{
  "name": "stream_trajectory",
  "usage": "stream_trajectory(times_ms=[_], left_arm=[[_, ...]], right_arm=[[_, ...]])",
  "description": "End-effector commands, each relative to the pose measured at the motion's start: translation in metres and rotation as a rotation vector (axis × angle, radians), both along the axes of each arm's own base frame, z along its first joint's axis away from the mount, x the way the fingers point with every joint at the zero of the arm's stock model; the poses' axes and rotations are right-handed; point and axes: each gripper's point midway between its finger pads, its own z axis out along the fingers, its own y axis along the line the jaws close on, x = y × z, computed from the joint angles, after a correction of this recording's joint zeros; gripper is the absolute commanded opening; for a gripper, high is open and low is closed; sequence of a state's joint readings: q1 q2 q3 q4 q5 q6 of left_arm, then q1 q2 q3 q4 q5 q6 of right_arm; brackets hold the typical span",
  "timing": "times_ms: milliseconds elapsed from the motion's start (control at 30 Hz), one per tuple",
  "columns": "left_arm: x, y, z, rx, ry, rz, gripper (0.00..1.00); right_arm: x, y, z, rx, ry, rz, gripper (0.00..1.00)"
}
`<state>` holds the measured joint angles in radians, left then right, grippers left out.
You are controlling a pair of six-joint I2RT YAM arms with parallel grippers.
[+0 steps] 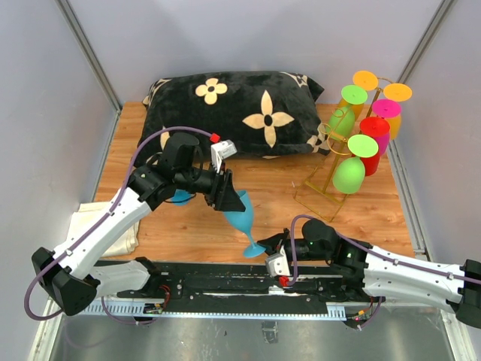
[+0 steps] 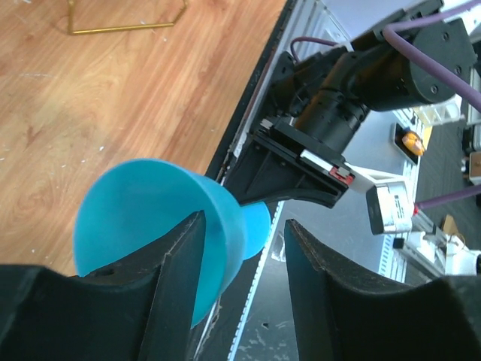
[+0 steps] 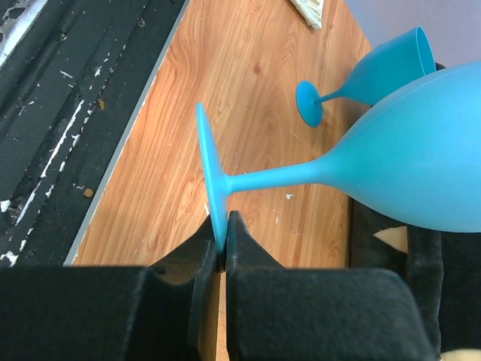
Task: Take the wine glass off the wine glass rack
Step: Place the wine glass at the center of the board.
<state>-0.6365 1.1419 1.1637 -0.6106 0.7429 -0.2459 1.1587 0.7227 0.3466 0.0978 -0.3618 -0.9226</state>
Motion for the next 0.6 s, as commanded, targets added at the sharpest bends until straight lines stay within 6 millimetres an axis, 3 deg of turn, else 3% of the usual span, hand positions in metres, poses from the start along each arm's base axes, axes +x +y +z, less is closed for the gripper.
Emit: stream_trajectory(times_ms=[0, 133, 467, 567], left_arm=[[-0.019, -0.003, 0.013, -0.034, -0.052, -0.099, 0.49], [-0.025, -0.003, 0.014, -0.045, -0.060, -0.125, 0.40], [-0.034, -0.001, 0.014, -0.045, -0.075, -0.168, 0.32], [-0.039, 0.000, 0.015, -0.056, -0.083, -0.199, 0.23]], right_arm=[[0.000, 0.003, 0.006, 0.012, -0.014, 0.004, 0.01], [0.001, 0.003, 0.007, 0.013, -0.015, 0.001, 0.01], [0.003, 0.002, 0.004, 0.001, -0.008, -0.015, 0.01], [0.003, 0.002, 0.004, 0.000, -0.009, -0.018, 0.01]])
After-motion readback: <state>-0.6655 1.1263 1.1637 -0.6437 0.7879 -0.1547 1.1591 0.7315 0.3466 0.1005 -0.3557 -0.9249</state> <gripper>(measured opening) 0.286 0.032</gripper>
